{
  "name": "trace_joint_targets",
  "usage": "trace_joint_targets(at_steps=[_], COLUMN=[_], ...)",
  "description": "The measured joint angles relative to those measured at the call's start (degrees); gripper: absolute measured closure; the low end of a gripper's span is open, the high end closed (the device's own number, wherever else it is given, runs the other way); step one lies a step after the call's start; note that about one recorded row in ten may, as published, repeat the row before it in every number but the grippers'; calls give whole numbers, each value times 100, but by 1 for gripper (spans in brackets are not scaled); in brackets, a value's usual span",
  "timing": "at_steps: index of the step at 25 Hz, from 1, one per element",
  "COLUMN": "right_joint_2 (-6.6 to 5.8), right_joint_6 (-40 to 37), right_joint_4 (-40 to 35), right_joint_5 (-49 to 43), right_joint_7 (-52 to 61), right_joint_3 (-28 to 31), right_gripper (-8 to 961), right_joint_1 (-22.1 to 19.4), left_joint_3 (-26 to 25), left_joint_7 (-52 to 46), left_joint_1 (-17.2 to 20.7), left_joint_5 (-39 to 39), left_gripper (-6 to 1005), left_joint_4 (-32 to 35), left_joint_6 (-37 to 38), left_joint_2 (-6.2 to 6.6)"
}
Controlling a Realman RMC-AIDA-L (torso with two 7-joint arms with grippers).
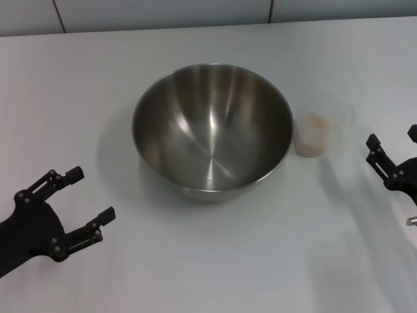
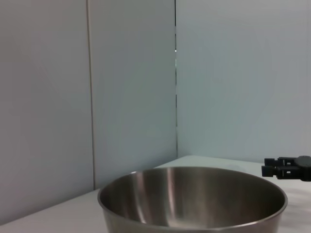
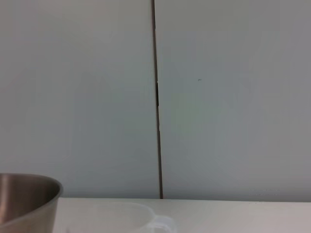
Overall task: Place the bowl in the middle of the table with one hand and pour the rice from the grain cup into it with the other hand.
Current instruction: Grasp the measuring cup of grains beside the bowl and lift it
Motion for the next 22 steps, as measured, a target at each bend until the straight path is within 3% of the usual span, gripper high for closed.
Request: trace_joint_targets(at_steps=[22], right_joint_2=[-14], right_joint_6=[974], right_joint_4=[-238], right_joint_5=[-40], right_joint_7=[27], right_joint_3=[-9], right_gripper=[128], right_joint_1=[705], left_joint_3=[-124], left_joint_7=[-1], left_joint_1=[24], left_joint_5=[5], left_gripper=[129], left_joint_4=[0], left_joint_6=[151], left_joint_2=[-27])
